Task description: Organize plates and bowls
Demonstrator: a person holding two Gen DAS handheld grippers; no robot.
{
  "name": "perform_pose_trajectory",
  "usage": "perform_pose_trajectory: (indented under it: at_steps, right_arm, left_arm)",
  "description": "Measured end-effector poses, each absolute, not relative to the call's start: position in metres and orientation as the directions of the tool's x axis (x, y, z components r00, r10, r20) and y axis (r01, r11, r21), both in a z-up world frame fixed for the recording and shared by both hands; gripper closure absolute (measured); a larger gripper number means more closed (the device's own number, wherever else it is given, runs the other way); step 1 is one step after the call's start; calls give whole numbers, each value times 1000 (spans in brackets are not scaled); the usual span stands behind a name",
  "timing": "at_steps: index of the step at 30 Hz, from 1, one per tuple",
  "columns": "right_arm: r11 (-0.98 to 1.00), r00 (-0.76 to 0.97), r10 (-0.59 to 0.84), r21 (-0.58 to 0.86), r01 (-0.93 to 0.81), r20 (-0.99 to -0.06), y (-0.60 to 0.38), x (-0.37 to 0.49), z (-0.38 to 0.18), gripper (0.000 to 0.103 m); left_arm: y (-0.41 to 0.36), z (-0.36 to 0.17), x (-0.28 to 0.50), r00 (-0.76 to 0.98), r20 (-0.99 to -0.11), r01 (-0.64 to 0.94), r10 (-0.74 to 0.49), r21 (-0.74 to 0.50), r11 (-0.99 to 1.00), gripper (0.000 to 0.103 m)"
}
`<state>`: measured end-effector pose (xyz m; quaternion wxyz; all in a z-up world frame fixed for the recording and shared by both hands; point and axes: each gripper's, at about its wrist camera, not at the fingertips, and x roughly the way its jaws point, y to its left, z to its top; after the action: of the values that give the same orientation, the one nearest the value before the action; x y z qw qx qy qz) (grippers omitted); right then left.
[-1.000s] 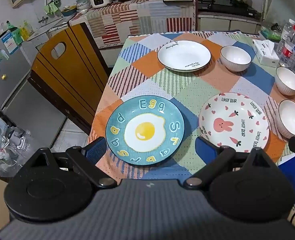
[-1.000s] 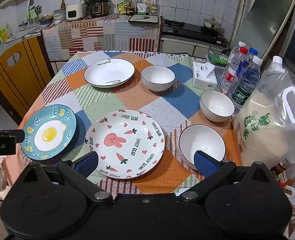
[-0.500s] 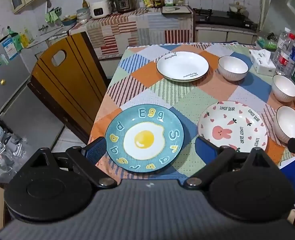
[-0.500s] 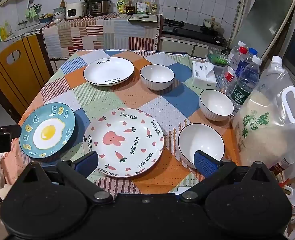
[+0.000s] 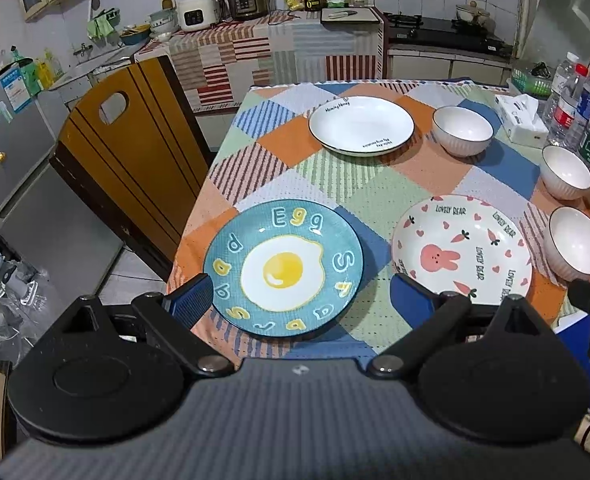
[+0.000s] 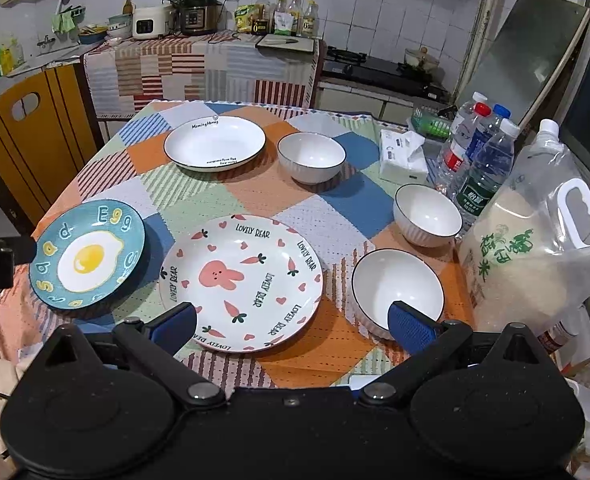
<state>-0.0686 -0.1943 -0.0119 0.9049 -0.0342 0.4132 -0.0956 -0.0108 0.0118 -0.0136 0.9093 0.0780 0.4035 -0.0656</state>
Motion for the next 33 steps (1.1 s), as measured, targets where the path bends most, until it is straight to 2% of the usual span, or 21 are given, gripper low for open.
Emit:
perform_pose_trajectory:
  at_steps: [16, 23, 33]
  right_arm:
    - [979, 648, -206, -152, 139, -733, -193, -68, -16, 0]
    - [977, 642, -215, -159, 144, -736, -194, -67, -18, 0]
    - [976, 641, -216, -160, 145, -737, -194, -67, -19, 0]
  left_arm:
    - [14, -16, -8, 660, -747, 188, -83, 57, 980, 7]
    - [11, -19, -6, 645, -762, 203, -59, 97, 974, 7]
    - [11, -19, -8, 636, -767, 222, -84, 77, 972, 7]
